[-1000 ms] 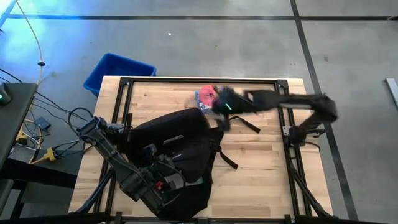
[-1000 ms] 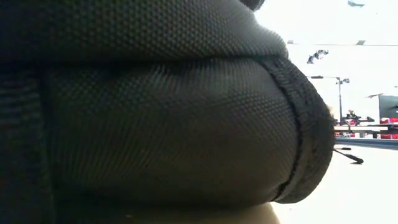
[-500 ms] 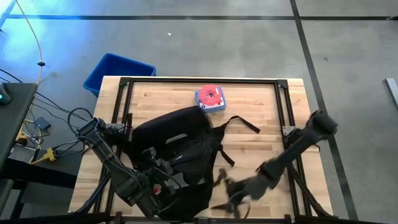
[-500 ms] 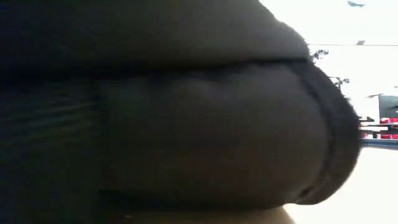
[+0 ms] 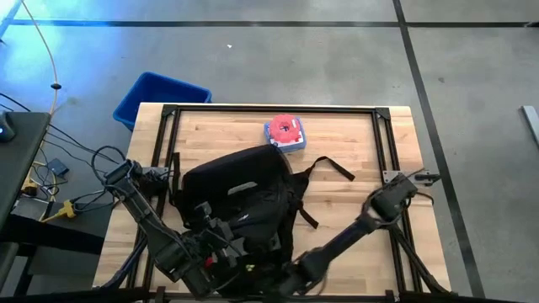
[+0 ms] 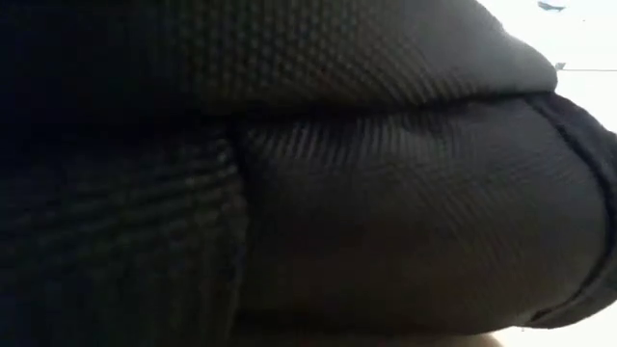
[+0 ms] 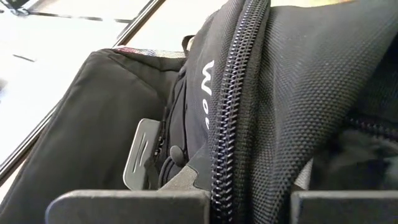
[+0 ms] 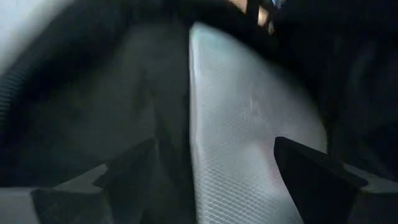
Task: Unpack backpack
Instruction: Remove the zip bag from the backpack
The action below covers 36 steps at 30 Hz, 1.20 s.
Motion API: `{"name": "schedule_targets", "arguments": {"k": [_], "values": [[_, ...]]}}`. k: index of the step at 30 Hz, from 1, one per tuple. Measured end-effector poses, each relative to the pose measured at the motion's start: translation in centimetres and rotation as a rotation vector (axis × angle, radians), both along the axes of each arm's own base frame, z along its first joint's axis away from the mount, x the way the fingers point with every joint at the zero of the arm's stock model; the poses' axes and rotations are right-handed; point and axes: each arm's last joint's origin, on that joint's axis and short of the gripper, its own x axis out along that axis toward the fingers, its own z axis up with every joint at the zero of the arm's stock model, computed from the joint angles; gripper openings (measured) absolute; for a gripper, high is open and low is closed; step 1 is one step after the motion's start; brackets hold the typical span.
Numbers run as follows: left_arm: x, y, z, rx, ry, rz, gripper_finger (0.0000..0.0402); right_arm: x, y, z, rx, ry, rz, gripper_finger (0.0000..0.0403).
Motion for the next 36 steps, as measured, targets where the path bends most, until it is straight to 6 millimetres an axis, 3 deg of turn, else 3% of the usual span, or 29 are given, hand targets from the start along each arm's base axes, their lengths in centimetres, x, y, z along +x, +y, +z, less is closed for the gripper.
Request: {"name": "schedule_targets", "arguments": {"k": [5,12,17,21,25,29,36], "values": [[-0.2,-0.5,0.0,-0.014,-0.014,-0.014,0.0001,1.9,-0.8,-3.2,-0.071,0.095,-0.027,0.0307],[-0.2,-0.5,0.0,-0.019,-0.013,-0.016,0.0001,3.1,-3.7,-4.7,-0.043,0.145,-0.122,0.029],[0.1,-0.9,0.1,-0.021,-0.014,-0.053,0.0001,4.1,-6.9,-5.1,-0.005,0.189,-0.249,0.0224],[0.3,-1.0,0.1,-0.02,-0.012,-0.067,0.0001,4.0,-7.8,-5.3,-0.019,0.201,-0.311,0.0125],[0.2,-1.0,0.1,-0.021,-0.008,-0.068,0.0001,3.8,-7.5,-5.4,-0.055,0.215,-0.284,0.0018],[0.2,-1.0,0.1,-0.021,-0.009,-0.068,0.0001,3.3,-6.0,-4.6,-0.119,0.195,-0.245,0.0005],[0.4,-1.0,-0.4,0.004,-0.004,-0.058,0.0001,2.0,-1.3,0.8,-0.166,0.11,-0.102,0.0]]}}
